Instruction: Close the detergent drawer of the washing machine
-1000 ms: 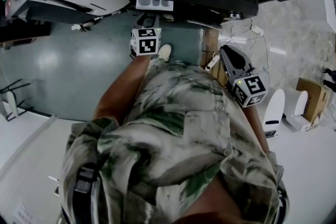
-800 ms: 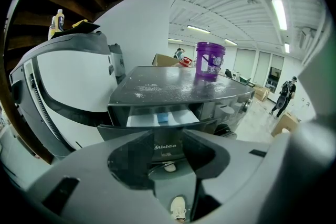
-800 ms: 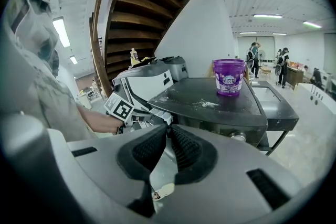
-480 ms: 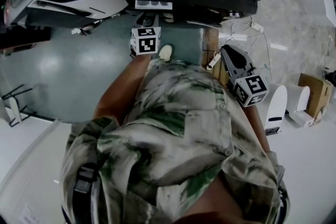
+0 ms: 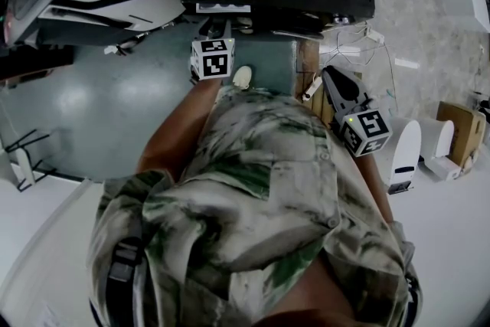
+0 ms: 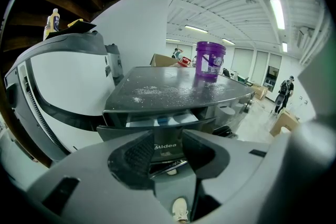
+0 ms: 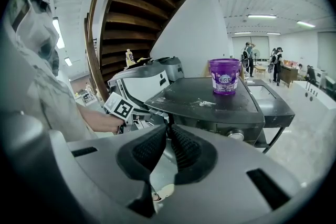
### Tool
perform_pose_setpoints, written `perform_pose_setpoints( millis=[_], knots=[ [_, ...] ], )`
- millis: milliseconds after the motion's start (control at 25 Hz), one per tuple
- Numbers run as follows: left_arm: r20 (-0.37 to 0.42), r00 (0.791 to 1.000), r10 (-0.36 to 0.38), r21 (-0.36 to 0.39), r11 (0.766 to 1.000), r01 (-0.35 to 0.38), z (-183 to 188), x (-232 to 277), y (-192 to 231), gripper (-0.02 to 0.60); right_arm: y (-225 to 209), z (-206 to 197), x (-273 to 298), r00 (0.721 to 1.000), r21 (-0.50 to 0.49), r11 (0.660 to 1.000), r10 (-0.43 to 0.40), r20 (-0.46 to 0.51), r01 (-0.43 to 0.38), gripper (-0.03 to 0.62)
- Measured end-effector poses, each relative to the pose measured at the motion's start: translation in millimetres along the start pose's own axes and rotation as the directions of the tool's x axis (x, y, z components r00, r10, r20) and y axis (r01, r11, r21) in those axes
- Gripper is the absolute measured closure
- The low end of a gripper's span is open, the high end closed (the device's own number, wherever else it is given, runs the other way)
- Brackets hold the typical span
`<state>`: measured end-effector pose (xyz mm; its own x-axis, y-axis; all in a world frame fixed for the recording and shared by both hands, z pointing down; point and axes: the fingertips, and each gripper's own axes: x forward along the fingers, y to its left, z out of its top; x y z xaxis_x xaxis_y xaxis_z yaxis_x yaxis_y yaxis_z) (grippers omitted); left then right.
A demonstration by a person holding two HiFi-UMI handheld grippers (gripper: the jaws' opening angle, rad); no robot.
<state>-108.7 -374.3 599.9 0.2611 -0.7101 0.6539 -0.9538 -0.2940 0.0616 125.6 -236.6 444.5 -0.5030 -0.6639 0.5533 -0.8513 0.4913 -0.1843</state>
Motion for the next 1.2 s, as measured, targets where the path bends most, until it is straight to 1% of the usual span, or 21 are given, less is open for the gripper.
perform_pose_setpoints(
  millis=[920, 1200],
  knots=[
    [0.01, 1.0, -0.009, -0.009, 1.0, 0.009, 14.2, 15.3, 4.8, 0.407, -4.8, 1.6, 1.3, 0.999, 0.026, 0.999, -0.04, 0.004, 0.04, 0.542],
    [0.01, 1.0, -0.013, 0.0, 1.0, 0.013, 16.0, 19.9, 6.2, 0.407, -6.2, 2.1, 6.0, 0.999, 0.031, 0.999, -0.045, 0.002, 0.045, 0.542]
  ],
)
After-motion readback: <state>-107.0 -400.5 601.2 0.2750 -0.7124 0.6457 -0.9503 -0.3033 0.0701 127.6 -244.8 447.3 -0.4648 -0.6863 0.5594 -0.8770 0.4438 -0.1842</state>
